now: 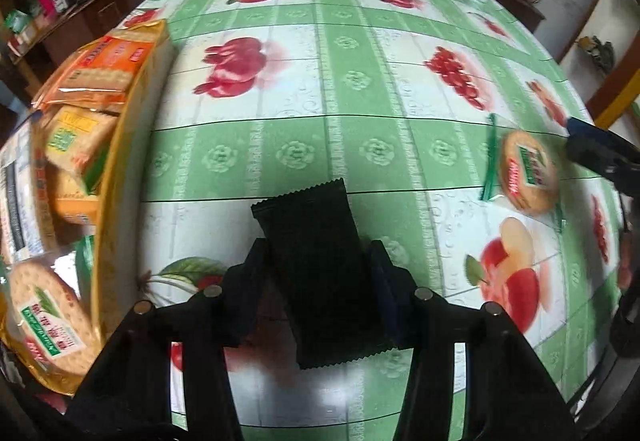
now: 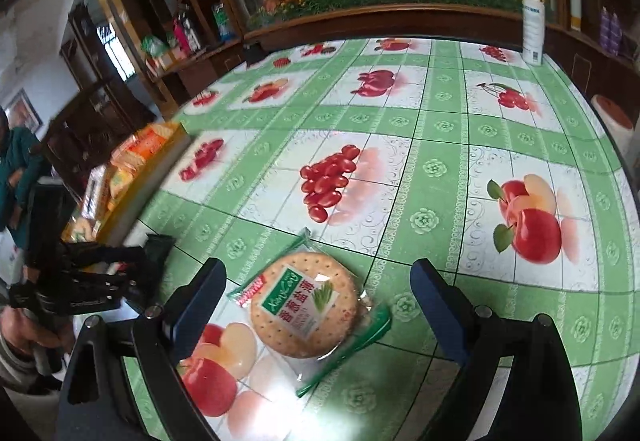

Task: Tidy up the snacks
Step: 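Grasp the dark green pack with the left gripper while the right grasps a round biscuit pack, then carry both held packs over the foam box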

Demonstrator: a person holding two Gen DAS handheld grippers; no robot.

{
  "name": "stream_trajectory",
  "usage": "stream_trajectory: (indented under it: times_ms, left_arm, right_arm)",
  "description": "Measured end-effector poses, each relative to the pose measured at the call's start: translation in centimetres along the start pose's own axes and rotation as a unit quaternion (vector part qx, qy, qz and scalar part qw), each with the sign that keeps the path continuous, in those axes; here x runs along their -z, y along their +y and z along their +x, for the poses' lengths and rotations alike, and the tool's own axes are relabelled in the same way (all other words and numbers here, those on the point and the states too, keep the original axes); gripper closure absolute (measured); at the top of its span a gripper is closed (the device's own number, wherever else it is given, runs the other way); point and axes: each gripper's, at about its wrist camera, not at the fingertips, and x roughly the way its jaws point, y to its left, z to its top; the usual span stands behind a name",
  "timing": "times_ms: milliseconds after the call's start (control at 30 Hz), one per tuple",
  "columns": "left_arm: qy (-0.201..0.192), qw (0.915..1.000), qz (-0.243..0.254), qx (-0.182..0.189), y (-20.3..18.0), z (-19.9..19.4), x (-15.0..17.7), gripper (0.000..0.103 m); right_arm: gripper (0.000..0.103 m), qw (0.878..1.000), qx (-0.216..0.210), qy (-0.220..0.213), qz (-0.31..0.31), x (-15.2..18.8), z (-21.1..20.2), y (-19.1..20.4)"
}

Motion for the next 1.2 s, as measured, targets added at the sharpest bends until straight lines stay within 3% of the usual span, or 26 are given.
stream_trajectory:
  times_ms: [133,267,400,533,633,700,800,900,1033,1200]
  left_arm:
    - [-0.017,0.9998,0.007,0.003,-0.2,0.0,0.2,0.052]
    - [-0.026,0.9996,0.009,0.007,-0.6,-0.1,-0.9,0.052]
    - [-0.03,0.9992,0.013,0.025,-0.6,-0.3,-1.0,0.052]
    - [-0.032,0.9986,0.021,0.036,-1.1,0.2,-1.3,0.052]
    - [-0.033,0.9982,0.023,0.044,-1.0,0.1,-1.4,0.053]
    - [-0.037,0.9982,0.02,0.042,-0.8,0.0,-1.5,0.053]
    - [-0.036,0.9983,0.014,0.044,-0.4,0.1,-1.4,0.053]
    - [-0.038,0.9984,0.011,0.041,0.0,0.0,-1.3,0.053]
    - [-0.04,0.9985,0.015,0.035,-0.1,0.0,-1.2,0.053]
    - [-0.044,0.9983,0.017,0.034,-0.2,-0.2,-1.3,0.053]
  right_arm:
    - [0.002,1.0,0.02,0.022,-0.006,-0.2,1.0,0.0]
    - [0.001,0.996,0.042,0.043,0.065,0.5,1.7,-0.5]
    - [0.001,0.984,0.05,0.042,0.168,2.2,1.8,-1.0]
    - [0.001,0.975,0.066,0.04,0.21,2.3,2.2,0.2]
    - [0.001,0.975,0.11,0.052,0.183,1.6,3.8,2.1]
    - [0.0,0.973,0.17,0.062,0.143,1.0,5.4,3.3]
    - [0.0,0.972,0.203,0.072,0.098,0.6,7.0,4.3]
    - [0.001,0.98,0.182,0.053,0.067,1.3,6.7,4.4]
    - [0.014,0.982,0.175,0.046,0.054,1.9,5.8,3.5]
    - [0.018,0.986,0.155,0.04,0.051,2.1,4.7,3.2]
